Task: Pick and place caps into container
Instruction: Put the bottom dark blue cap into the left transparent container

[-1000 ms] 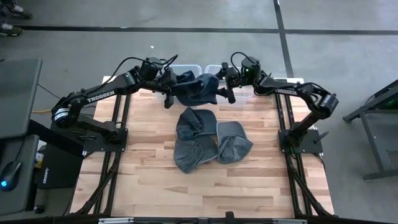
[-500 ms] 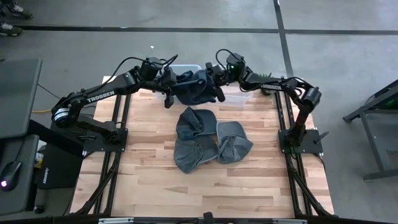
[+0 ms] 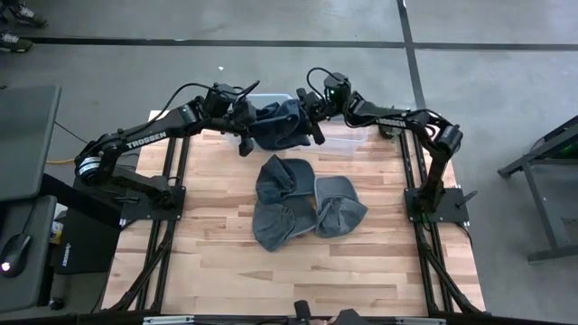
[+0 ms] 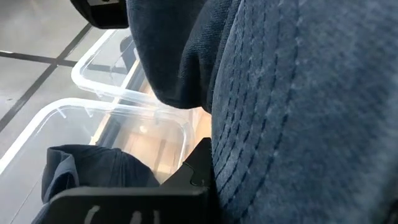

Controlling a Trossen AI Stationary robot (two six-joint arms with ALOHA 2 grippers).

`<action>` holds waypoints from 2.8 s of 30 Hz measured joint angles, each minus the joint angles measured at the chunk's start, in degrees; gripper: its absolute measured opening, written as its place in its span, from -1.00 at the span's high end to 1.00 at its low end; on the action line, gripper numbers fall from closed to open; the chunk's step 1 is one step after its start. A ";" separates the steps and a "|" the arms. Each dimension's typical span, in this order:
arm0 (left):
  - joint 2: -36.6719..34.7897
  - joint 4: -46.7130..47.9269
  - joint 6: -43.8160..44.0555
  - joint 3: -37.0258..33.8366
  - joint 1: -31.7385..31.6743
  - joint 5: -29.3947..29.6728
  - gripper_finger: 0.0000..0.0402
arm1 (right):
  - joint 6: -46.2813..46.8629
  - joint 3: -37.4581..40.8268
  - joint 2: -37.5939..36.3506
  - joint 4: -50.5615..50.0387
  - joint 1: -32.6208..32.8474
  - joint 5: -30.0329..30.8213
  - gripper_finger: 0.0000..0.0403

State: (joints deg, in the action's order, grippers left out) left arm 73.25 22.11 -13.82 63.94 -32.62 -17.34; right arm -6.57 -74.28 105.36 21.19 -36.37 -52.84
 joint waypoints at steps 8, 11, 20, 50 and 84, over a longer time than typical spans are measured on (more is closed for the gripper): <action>0.00 -0.06 0.07 0.00 0.00 2.99 0.92 | 0.00 0.05 0.00 0.51 -0.39 1.67 0.83; 0.00 -1.02 0.09 0.00 0.00 3.16 0.91 | -0.16 0.09 0.00 1.26 -0.36 3.96 0.94; -0.80 -0.84 -2.37 0.00 -0.01 3.77 0.69 | 5.07 -1.26 0.02 2.59 -0.47 6.51 0.98; -21.80 2.04 -1.97 0.01 0.00 36.54 -0.26 | 13.88 -10.56 1.20 1.84 0.43 22.48 1.00; -21.64 -10.71 -17.39 -19.50 0.00 37.01 -0.26 | 9.07 -32.24 9.02 -23.06 -0.35 13.84 1.00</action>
State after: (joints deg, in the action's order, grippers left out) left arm 51.62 11.40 -31.21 44.44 -32.62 19.67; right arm 2.50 -106.52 114.38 -1.87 -36.72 -39.00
